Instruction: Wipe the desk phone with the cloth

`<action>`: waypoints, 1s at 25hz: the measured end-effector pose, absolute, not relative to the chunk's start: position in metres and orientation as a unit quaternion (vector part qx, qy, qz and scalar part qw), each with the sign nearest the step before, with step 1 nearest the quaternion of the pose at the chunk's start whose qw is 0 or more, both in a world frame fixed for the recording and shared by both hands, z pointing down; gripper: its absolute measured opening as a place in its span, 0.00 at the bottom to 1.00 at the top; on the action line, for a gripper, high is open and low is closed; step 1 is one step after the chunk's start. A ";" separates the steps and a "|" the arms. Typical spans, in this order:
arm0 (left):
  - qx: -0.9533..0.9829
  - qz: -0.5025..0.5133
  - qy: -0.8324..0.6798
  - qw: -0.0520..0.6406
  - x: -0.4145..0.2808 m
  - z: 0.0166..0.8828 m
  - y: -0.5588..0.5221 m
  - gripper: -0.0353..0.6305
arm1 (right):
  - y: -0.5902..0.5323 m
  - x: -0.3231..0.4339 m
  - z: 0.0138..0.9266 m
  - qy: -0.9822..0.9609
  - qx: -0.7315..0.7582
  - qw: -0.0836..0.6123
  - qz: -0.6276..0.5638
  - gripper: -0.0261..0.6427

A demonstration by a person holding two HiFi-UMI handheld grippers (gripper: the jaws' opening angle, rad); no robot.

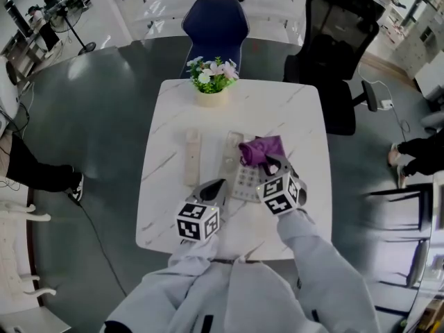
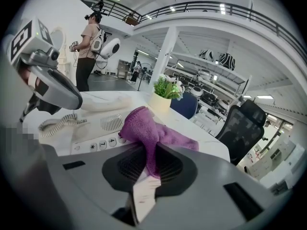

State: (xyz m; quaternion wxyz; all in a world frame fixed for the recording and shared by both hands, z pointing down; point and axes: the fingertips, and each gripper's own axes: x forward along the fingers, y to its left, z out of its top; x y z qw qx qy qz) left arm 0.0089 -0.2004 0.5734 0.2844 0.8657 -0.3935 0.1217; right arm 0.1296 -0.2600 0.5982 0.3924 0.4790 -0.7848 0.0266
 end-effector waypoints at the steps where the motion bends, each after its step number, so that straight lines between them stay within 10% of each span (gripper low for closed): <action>1: 0.866 0.122 -0.393 0.284 0.008 0.573 -0.199 0.05 | -0.258 0.129 0.598 -0.785 0.478 0.393 0.027 0.10; 25: 0.868 0.122 -0.390 0.284 0.006 0.567 -0.174 0.05 | -0.210 0.113 0.606 -0.795 0.455 0.399 0.045 0.10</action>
